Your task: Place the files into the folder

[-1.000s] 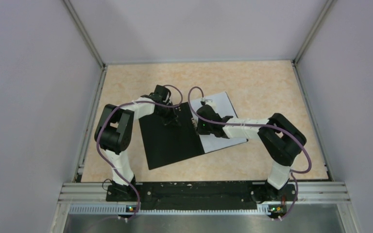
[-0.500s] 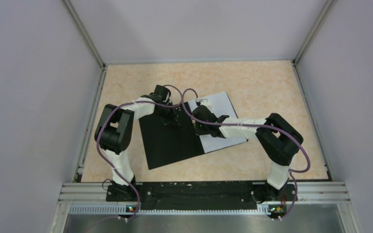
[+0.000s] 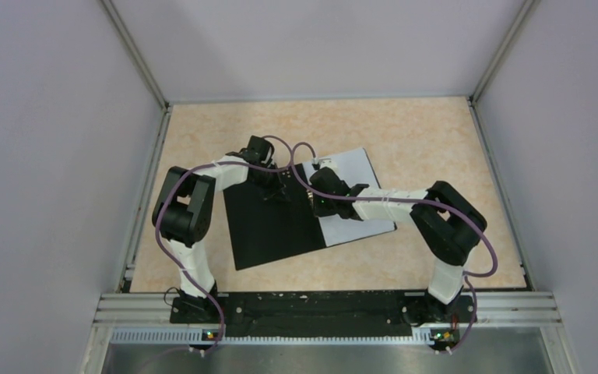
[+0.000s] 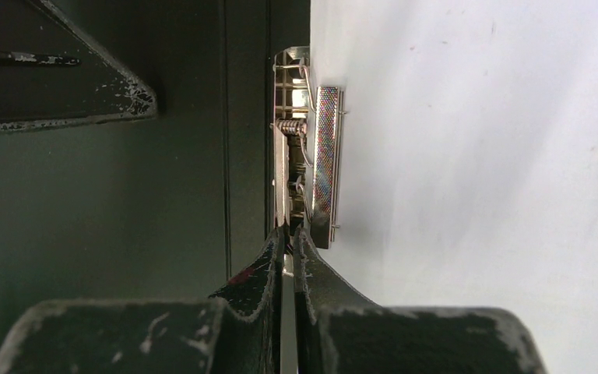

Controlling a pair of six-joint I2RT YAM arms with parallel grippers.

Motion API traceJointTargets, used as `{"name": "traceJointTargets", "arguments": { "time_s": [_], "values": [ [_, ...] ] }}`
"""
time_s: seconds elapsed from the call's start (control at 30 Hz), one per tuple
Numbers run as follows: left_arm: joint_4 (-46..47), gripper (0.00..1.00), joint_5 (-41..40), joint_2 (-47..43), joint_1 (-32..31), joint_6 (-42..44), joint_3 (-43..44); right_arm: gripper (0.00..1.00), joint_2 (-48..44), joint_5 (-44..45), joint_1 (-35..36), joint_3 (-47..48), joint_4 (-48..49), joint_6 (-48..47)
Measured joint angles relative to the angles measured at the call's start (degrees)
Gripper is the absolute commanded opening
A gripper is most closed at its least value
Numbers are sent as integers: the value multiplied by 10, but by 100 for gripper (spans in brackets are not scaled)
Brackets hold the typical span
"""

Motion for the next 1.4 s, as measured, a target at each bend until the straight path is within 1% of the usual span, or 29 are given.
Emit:
{"name": "traceJointTargets", "arguments": {
  "time_s": [0.33,0.4,0.53,0.77,1.0,1.23,1.4],
  "values": [
    [3,4,-1,0,0,0,1,0,-1,-16,-4,0,-1,-1],
    [3,4,-1,0,0,0,1,7,-2,-20,-5,0,-3,1],
    [1,4,0,2,0,0,3,13,-2,-24,-6,2,-8,7],
    [1,4,0,3,0,0,4,17,-3,-30,-6,4,-20,14],
    [1,4,0,3,-2,0,4,18,-6,-37,-4,5,-38,16],
    [1,5,1,4,-3,1,6,27,-18,-39,-4,8,-83,19],
    [-15,7,-1,11,-4,5,20,29,-41,-29,-10,5,-150,18]
  ]
}}
